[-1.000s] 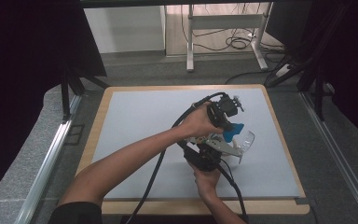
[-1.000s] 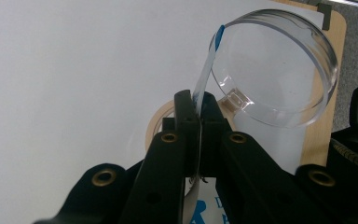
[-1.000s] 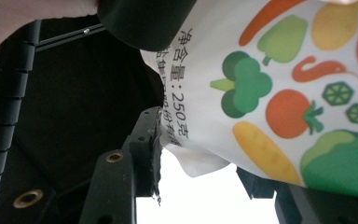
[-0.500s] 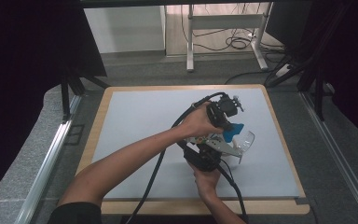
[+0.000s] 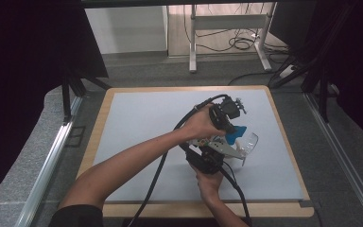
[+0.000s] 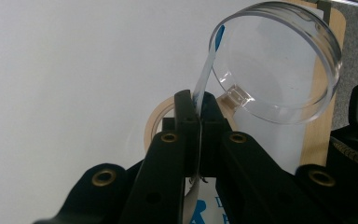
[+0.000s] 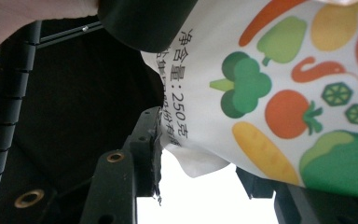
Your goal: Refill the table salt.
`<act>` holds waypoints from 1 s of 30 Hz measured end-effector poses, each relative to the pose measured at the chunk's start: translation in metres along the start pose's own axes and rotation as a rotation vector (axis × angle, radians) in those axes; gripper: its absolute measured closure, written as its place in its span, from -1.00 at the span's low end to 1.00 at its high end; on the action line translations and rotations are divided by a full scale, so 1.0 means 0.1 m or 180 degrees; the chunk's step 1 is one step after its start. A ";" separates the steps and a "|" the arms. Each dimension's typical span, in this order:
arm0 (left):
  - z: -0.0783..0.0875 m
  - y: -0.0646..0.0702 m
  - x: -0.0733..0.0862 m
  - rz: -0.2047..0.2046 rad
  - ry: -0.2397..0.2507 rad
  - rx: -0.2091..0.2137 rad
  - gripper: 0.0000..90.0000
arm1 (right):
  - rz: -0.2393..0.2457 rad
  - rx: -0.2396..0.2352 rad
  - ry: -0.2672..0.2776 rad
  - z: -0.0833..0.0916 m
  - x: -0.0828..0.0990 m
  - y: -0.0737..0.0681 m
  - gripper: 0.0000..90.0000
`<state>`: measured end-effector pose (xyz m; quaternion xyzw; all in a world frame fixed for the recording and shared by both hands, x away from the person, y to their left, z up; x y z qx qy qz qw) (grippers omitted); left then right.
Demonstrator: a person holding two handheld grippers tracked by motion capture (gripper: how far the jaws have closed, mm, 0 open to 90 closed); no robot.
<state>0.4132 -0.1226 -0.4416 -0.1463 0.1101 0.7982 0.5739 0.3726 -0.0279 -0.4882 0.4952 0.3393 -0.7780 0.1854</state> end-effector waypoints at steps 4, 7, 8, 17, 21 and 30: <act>0.00 0.01 -0.01 -0.0005 -0.0001 0.0005 1.00 | -0.0010 0.0002 0.0013 0.01 0.00 0.01 0.24; -0.01 0.01 -0.01 -0.0015 -0.0018 0.0002 1.00 | -0.0029 0.0004 0.0022 0.01 0.00 0.01 0.24; -0.02 0.00 -0.01 -0.0014 -0.0018 0.0004 1.00 | -0.0032 0.0007 0.0022 0.01 0.00 0.01 0.24; -0.02 0.01 -0.02 -0.0021 -0.0017 0.0012 1.00 | -0.0029 0.0020 0.0037 0.01 -0.01 0.02 0.25; -0.02 0.02 -0.02 -0.0011 -0.0013 0.0018 1.00 | -0.0025 0.0023 0.0036 0.02 -0.01 0.02 0.25; -0.02 0.02 -0.03 -0.0021 -0.0014 0.0014 1.00 | -0.0018 0.0033 0.0050 0.02 -0.02 0.03 0.25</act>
Point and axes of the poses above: each handheld gripper's, and its own axes: z roughly backward along the jaws, x roughly out of its underside, y roughly to its right, the point moved 10 cm from there along -z, roughly forward along the jaws, and after that the axes turned 11 degrees about -y, right-handed, at the moved point
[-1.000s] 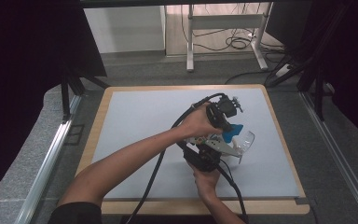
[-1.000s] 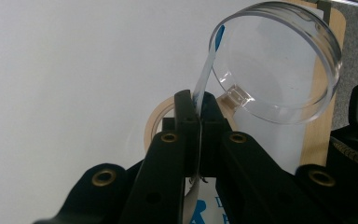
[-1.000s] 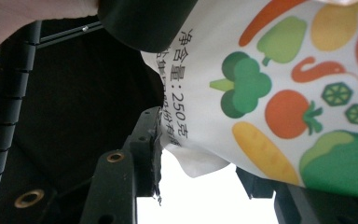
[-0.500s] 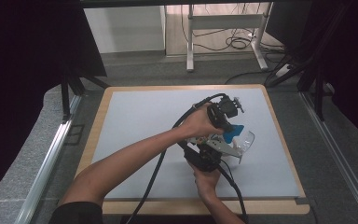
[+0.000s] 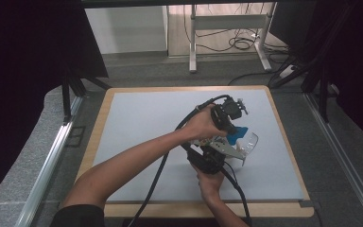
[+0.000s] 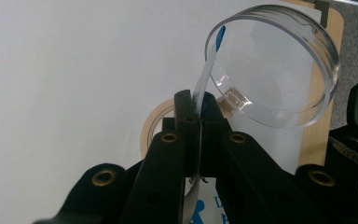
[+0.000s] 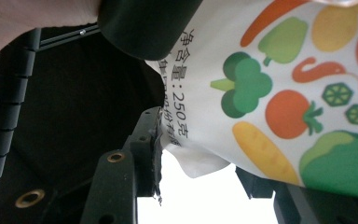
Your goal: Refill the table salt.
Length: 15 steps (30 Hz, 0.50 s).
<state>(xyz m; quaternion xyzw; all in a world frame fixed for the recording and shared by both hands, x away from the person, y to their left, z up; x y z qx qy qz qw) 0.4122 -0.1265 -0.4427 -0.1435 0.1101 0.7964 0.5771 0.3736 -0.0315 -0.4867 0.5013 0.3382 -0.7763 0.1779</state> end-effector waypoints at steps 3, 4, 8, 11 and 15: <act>0.00 0.00 0.00 0.0009 0.0003 0.0010 1.00 | -0.0003 -0.0002 -0.0008 0.00 0.00 0.00 0.25; 0.00 0.00 0.00 0.0007 0.0001 0.0012 1.00 | -0.0003 -0.0001 -0.0007 0.00 0.00 0.00 0.25; 0.00 0.00 -0.01 -0.0003 -0.0003 0.0006 1.00 | 0.0000 0.0003 0.0005 0.00 -0.01 0.01 0.25; 0.02 0.00 -0.02 -0.0007 0.0003 0.0002 1.00 | 0.0002 0.0003 0.0010 0.01 -0.02 0.01 0.25; 0.03 0.00 -0.03 -0.0011 0.0006 0.0000 1.00 | 0.0002 0.0007 0.0025 0.02 -0.03 0.01 0.26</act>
Point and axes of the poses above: each handheld gripper's, and its own axes: z roughly backward along the jaws, x roughly out of its underside, y roughly to its right, the point moved 10 cm from there along -z, roughly forward along the jaws, and after that the axes turned 11 degrees about -y, right-handed, at the moved point
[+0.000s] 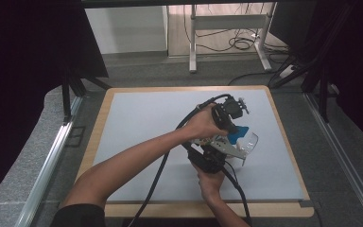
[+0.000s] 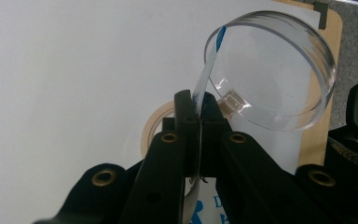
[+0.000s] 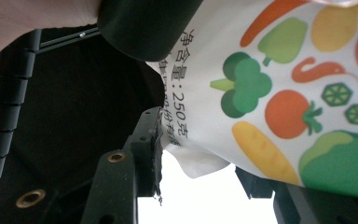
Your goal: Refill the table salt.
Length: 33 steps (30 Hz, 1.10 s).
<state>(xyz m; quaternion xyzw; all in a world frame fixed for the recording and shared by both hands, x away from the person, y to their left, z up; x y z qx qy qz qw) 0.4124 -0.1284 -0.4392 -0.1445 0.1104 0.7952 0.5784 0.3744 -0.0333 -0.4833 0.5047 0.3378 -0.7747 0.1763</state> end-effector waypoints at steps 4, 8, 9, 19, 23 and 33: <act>-0.01 0.00 0.00 -0.0004 -0.0008 0.0007 1.00 | 0.0001 0.0008 0.0000 0.00 0.00 0.01 0.26; -0.01 0.00 0.00 -0.0004 -0.0019 0.0009 1.00 | -0.0017 0.0006 0.0006 0.00 -0.01 0.00 0.26; -0.01 0.00 0.00 -0.0003 -0.0014 0.0013 1.00 | -0.0017 0.0009 0.0008 0.00 -0.01 0.00 0.26; -0.01 -0.01 0.00 0.0000 -0.0012 0.0011 1.00 | -0.0001 0.0014 0.0011 -0.01 -0.01 0.01 0.26; -0.01 -0.02 0.01 -0.0001 -0.0013 0.0010 1.00 | -0.0003 0.0014 0.0019 -0.02 -0.01 0.01 0.26; 0.00 -0.02 0.02 0.0010 -0.0006 0.0013 1.00 | 0.0012 0.0012 0.0009 -0.02 -0.01 0.00 0.27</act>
Point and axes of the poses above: each handheld gripper's, and its own axes: z roughly backward along the jaws, x roughly out of its underside, y roughly to its right, the point moved 10 cm from there along -z, roughly forward along the jaws, and after that the axes turned 11 degrees about -y, right-handed, at the moved point
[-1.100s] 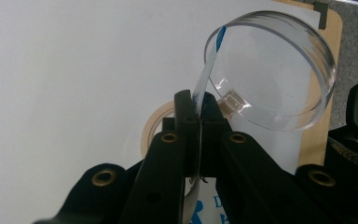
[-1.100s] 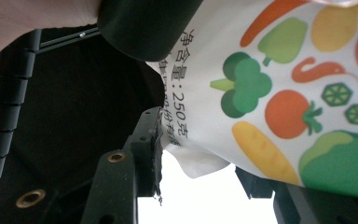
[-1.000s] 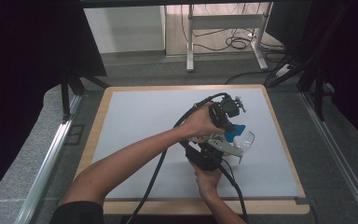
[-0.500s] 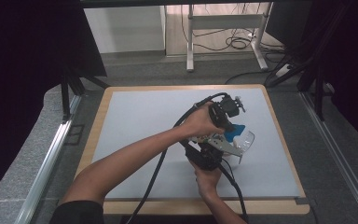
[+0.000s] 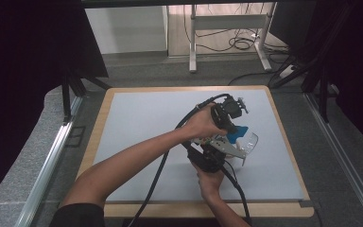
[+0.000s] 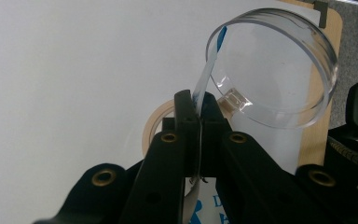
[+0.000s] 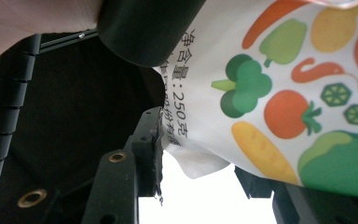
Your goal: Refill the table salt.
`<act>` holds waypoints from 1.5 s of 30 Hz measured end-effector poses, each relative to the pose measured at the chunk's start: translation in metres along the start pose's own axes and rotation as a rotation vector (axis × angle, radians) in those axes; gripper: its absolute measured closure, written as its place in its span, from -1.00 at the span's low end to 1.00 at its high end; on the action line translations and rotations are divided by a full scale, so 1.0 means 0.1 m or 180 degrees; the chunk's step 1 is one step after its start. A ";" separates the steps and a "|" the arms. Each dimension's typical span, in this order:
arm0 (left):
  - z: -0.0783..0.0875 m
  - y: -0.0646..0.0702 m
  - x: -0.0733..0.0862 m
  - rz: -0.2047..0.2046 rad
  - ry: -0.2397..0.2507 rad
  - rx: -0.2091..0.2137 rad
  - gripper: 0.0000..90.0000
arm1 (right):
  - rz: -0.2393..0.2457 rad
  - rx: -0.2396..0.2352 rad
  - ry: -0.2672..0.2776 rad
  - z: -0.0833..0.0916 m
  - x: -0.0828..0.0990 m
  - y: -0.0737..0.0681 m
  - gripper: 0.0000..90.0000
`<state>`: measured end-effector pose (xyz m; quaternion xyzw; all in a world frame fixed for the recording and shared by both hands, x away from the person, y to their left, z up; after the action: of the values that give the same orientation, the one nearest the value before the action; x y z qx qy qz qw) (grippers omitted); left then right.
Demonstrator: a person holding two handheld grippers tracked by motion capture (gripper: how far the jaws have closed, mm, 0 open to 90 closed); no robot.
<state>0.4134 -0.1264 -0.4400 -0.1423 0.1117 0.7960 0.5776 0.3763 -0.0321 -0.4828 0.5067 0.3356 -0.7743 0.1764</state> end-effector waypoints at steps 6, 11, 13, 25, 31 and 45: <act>0.00 -0.01 0.00 -0.0003 -0.0002 0.0001 1.00 | 0.0005 -0.0001 -0.0001 0.00 0.00 0.00 0.27; 0.00 -0.01 0.01 0.0001 -0.0001 0.0006 1.00 | 0.0009 0.0002 -0.0002 0.00 0.00 0.00 0.27; -0.01 -0.01 0.01 0.0001 -0.0002 0.0010 1.00 | 0.0014 0.0003 -0.0013 0.00 0.01 0.00 0.27; -0.02 0.00 0.02 0.0005 -0.0014 0.0002 1.00 | 0.0022 0.0003 -0.0023 0.00 0.02 0.00 0.27; -0.02 0.00 0.02 0.0009 -0.0013 0.0007 1.00 | 0.0006 -0.0003 -0.0008 0.00 0.02 0.00 0.27; -0.01 0.01 0.01 0.0002 -0.0011 0.0012 1.00 | 0.0018 0.0007 -0.0004 0.02 0.01 0.00 0.27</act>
<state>0.4119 -0.1262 -0.4417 -0.1397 0.1122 0.7963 0.5777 0.3747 -0.0331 -0.4835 0.5073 0.3333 -0.7744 0.1783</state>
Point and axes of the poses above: each handheld gripper's, and its own axes: z roughly backward along the jaws, x roughly out of its underside, y roughly to its right, the point moved 10 cm from there along -z, roughly forward along the jaws, and after that the axes turned 11 degrees about -y, right-handed, at the moved point
